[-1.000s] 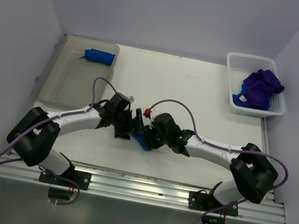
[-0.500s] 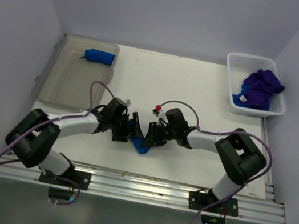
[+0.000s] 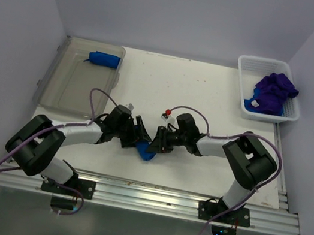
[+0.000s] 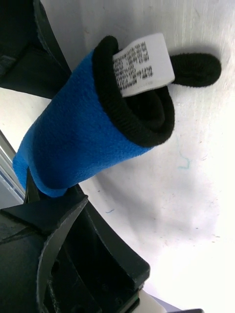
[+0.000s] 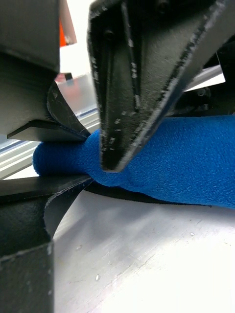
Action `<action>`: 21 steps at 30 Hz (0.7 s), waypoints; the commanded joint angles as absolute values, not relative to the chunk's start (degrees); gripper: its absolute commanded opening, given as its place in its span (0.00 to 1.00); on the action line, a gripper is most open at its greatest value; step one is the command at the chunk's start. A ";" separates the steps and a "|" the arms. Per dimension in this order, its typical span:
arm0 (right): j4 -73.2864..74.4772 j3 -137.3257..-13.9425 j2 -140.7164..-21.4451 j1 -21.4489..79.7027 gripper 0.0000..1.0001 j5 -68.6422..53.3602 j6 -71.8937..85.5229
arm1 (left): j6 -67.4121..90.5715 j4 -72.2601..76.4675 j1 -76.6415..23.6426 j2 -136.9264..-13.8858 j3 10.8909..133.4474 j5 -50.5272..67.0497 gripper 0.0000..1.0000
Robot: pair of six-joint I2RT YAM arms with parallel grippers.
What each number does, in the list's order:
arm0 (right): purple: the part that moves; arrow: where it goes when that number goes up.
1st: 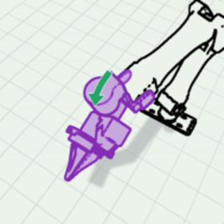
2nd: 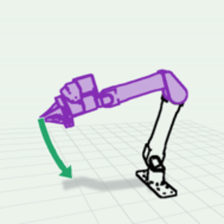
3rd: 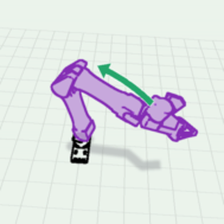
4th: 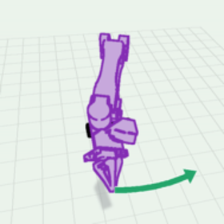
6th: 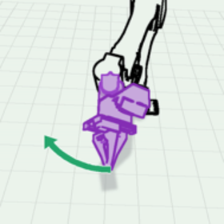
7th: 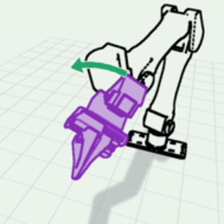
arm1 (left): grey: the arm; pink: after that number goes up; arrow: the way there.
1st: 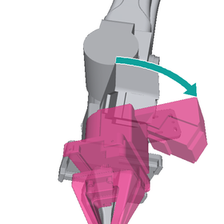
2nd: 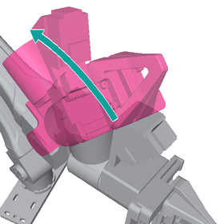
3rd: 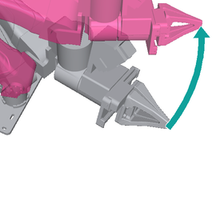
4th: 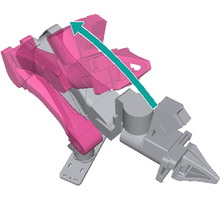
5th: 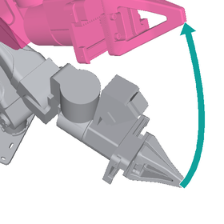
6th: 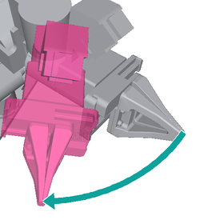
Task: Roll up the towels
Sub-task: Roll the towel, then place the rolled towel into the container
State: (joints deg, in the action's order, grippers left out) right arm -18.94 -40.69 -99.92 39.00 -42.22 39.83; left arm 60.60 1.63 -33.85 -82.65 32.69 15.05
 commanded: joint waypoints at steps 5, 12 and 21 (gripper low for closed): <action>-25.49 -39.38 -102.04 38.50 0.31 -45.97 44.38 | 66.36 3.52 -34.54 -82.09 30.23 8.79 0.60; -24.35 -39.46 -102.40 38.41 0.55 -45.44 44.74 | 66.18 1.50 -34.54 -83.85 32.43 8.00 0.38; -1.77 -42.63 -85.80 36.22 0.78 -37.80 35.16 | 63.55 -5.53 -34.19 -80.60 37.69 6.42 0.33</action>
State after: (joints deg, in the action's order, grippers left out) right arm -10.87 -39.99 -93.56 38.06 -40.34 39.68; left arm 65.32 -2.46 -34.28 -82.89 33.54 8.49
